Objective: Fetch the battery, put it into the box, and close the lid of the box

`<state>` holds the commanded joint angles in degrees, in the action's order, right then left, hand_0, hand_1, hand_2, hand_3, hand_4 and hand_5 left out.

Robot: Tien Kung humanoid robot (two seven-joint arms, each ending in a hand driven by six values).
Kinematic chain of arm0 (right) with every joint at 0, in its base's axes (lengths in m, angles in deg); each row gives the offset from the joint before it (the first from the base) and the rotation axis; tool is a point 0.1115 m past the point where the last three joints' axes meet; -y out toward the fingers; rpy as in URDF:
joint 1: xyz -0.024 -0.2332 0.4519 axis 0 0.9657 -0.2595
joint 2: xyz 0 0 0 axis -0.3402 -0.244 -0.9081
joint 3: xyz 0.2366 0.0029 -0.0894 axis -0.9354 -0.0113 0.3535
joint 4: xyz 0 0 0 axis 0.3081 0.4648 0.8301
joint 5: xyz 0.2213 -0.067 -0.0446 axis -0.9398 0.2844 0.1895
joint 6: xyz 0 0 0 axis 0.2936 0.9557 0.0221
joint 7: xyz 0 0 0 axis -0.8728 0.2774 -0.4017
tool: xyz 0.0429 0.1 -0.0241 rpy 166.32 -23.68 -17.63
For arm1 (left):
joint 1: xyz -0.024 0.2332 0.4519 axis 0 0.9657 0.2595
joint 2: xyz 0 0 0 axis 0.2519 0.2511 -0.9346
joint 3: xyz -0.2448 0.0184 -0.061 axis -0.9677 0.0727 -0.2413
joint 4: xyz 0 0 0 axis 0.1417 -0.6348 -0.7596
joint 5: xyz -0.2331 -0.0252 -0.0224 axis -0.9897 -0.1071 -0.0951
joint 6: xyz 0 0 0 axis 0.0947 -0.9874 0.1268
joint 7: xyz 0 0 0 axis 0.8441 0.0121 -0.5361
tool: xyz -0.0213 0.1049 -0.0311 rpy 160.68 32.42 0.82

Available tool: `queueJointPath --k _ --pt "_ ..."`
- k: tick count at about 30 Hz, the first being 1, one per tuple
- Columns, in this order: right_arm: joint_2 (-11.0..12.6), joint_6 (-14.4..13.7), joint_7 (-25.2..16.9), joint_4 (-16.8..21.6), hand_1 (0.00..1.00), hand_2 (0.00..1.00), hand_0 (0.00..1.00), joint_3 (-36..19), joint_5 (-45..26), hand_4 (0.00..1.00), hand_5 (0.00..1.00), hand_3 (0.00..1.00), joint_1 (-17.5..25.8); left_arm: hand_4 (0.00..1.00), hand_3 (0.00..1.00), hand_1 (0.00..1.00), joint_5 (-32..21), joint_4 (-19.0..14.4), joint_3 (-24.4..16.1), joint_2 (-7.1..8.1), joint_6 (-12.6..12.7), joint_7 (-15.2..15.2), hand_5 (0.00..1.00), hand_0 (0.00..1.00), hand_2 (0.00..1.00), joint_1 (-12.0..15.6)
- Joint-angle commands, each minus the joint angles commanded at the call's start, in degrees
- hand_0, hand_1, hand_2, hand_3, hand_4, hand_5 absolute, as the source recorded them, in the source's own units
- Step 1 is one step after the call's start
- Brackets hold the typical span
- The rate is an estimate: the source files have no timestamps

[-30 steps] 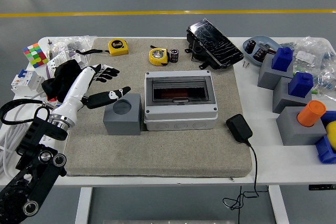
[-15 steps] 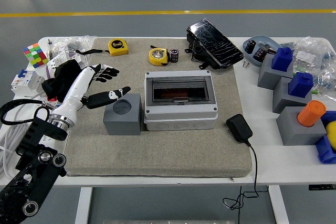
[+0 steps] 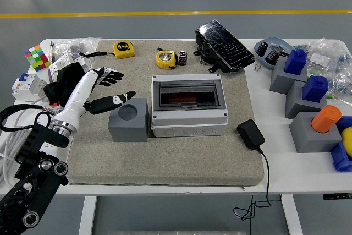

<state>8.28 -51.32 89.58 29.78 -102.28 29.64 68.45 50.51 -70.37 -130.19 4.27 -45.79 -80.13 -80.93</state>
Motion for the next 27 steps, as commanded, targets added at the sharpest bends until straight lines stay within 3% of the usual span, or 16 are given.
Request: queueJointPath --k 27 --pt "0.4 0.12 0.46 0.0 0.666 0.675 0.643 -0.99 1.44 0.994 0.601 0.609 -0.28 0.949 0.634 0.635 -0.72 0.02 -1.3 0.22 -0.07 -2.01 0.448 0.574 0.648 -0.24"
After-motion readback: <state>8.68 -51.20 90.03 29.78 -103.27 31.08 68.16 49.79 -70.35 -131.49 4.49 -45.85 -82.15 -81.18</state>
